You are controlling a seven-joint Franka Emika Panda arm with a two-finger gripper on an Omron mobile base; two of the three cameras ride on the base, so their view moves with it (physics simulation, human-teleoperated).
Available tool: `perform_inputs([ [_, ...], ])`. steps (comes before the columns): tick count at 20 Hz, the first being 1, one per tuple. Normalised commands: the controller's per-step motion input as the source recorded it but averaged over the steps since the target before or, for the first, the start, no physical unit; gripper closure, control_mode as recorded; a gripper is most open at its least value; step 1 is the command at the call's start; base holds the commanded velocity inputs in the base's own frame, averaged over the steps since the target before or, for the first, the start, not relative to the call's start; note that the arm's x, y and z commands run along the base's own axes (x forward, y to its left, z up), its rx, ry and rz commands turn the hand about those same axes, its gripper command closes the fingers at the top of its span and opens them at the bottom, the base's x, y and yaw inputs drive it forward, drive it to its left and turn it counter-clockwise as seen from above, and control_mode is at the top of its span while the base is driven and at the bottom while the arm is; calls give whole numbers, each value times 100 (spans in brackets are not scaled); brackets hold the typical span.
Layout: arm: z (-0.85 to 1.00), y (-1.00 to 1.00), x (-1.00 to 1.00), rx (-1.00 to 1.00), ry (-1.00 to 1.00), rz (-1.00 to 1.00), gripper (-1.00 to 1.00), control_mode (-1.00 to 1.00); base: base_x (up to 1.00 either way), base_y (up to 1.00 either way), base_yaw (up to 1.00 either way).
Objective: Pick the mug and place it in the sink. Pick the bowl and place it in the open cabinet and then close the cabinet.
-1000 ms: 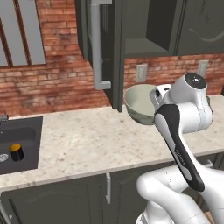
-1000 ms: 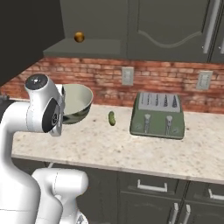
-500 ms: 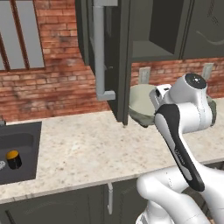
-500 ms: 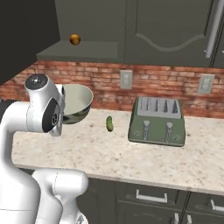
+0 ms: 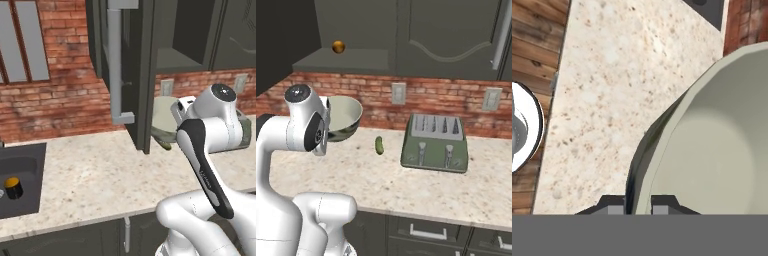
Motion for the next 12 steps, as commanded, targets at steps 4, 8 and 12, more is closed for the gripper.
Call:
perform_inputs([
  [4,0,0,0,0,0,0,100,100,32,-24,0],
  [8,0,0,0,0,0,0,100,100,34,-24,0],
  [12,0,0,0,0,0,0,100,100,35,-22,0],
])
